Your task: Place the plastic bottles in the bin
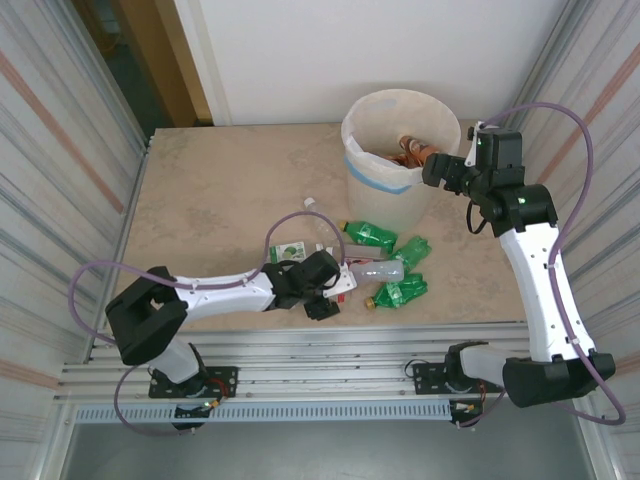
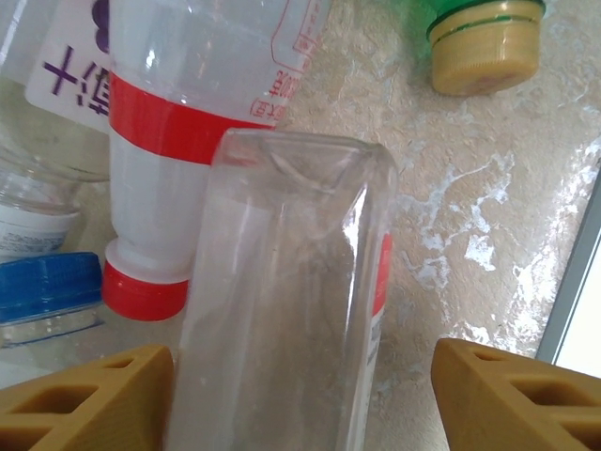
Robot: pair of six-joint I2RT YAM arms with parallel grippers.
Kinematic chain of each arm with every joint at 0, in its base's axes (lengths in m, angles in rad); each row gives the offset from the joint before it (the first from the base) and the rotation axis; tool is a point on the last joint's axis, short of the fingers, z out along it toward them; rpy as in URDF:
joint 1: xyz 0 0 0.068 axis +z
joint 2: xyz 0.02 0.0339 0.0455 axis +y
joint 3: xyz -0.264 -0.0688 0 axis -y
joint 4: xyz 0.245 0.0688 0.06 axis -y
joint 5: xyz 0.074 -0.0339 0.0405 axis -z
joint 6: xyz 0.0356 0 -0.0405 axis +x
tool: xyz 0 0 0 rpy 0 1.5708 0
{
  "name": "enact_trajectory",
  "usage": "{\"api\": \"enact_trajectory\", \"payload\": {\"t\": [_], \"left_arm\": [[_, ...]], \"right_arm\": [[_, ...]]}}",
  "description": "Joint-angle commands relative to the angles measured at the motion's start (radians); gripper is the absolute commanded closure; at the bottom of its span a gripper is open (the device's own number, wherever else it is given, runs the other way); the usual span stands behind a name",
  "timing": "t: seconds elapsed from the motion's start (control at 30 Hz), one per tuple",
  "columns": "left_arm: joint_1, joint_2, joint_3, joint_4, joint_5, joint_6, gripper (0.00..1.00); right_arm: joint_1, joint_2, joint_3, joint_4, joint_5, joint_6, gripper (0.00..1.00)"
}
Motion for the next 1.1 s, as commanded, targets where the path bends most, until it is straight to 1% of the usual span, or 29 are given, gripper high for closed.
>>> {"api": "enact_trajectory", "payload": {"t": [0.0,0.07,0.1,0.27,0.33,0.43,0.5,0.57,0.6,0.63,0.7,0.87,0.93,0.97,1.07], "left_arm": [[-0.006,0.023,-0.014,-0.025,0.005,-0.018,0.3],[-0.008,0.031,-0.013,-0.025,0.005,-0.022,0.3],[-0.009,0.034,-0.012,-0.025,0.008,-0.02,0.35],[-0.013,0.058,-0.005,-0.025,0.005,-0.023,0.38],[-0.013,0.067,-0.004,-0.023,0.004,-0.021,0.44],[-0.013,0.081,0.004,-0.027,0.006,-0.02,0.47],[-0.015,0.085,0.008,-0.028,0.008,-0.02,0.53],[-0.017,0.081,0.013,-0.03,0.008,-0.016,0.55],[-0.018,0.075,0.015,-0.03,0.008,-0.015,0.58],[-0.021,0.069,0.015,-0.031,0.009,-0.013,0.59],[-0.024,0.05,0.018,-0.035,0.01,-0.009,0.64],[-0.034,-0.043,0.02,-0.037,0.028,-0.008,0.67],[-0.033,-0.098,0.016,-0.028,0.036,-0.011,0.68],[-0.034,-0.13,0.012,-0.02,0.038,-0.013,0.71],[-0.034,-0.228,-0.008,0.024,0.015,-0.026,0.74]], "right_arm": [[-0.008,0.002,-0.004,0.016,-0.011,0.027,0.02],[-0.009,0.003,-0.005,0.017,-0.011,0.027,0.02],[-0.009,0.002,-0.005,0.018,-0.014,0.027,0.02],[-0.01,0.003,-0.013,0.026,-0.017,0.032,0.02],[-0.011,0.001,-0.015,0.026,-0.019,0.033,0.02],[-0.01,0.0,-0.014,0.027,-0.02,0.033,0.02],[-0.011,-0.004,-0.015,0.027,-0.02,0.033,0.02],[-0.012,-0.006,-0.014,0.026,-0.019,0.033,0.02],[-0.012,-0.009,-0.014,0.026,-0.017,0.033,0.02],[-0.012,-0.01,-0.014,0.027,-0.017,0.033,0.02],[-0.011,-0.016,-0.015,0.026,-0.014,0.033,0.02],[-0.013,-0.031,-0.016,0.025,-0.021,0.033,0.02],[-0.013,-0.04,-0.019,0.031,-0.038,0.032,0.02],[-0.014,-0.045,-0.023,0.038,-0.053,0.033,0.02],[-0.014,-0.068,-0.037,0.069,-0.108,0.03,0.02]]}}
